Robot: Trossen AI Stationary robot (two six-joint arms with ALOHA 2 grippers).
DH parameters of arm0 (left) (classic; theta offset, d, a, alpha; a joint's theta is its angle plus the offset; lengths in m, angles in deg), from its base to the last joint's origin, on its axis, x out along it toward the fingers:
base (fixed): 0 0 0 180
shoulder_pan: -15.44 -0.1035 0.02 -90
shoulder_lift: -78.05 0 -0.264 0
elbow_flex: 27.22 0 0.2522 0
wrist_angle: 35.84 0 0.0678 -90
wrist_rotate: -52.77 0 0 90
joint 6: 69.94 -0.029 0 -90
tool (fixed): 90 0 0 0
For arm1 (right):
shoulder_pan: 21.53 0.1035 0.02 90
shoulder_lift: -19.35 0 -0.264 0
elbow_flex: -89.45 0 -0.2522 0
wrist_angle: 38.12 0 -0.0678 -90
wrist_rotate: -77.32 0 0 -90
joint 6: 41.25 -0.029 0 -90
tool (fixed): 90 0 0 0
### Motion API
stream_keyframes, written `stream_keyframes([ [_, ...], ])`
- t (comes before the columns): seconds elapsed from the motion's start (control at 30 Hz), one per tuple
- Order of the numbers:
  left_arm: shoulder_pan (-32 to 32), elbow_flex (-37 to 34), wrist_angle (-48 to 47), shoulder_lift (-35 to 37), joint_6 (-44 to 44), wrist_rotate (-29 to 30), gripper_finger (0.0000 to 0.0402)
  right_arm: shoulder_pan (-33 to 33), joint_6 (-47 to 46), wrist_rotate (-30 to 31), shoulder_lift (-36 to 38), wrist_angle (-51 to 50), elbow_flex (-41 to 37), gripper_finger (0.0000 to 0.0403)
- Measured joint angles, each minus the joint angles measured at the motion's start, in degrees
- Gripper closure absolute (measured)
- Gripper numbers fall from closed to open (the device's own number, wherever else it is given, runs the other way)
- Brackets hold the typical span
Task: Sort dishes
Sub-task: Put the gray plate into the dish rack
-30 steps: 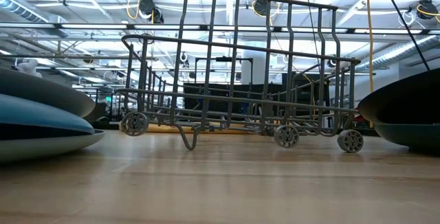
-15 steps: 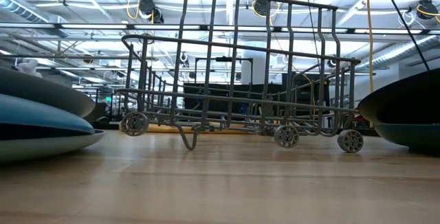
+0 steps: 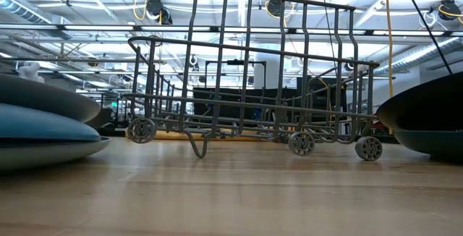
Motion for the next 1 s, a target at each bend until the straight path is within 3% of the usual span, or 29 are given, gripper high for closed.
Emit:
stream_keyframes([
  [0.33, 0.0, -2.3, 0.6, 0.0, -1.3, -0.2, 0.0200, 0.0, -0.6, 0.0, 0.0, -0.2, 0.0, 0.0378],
  [0.47, 0.0, -2.3, 1.5, 0.0, -2.9, -0.4, 0.0249, 0.0, -0.6, 0.0, 0.0, -0.2, 0.0, 0.0378],
  [0.7, 0.0, -2.3, 0.7, 0.1, -4.7, -1.4, 0.0377, 0.0, -0.6, 0.0, 0.0, -0.2, 0.0, 0.0378],
  [1.0, -0.4, -0.7, -0.8, 0.0, -5.1, -6.1, 0.0400, 0.0, -1.1, 0.0, 0.0, -0.2, 0.0, 0.0378],
])
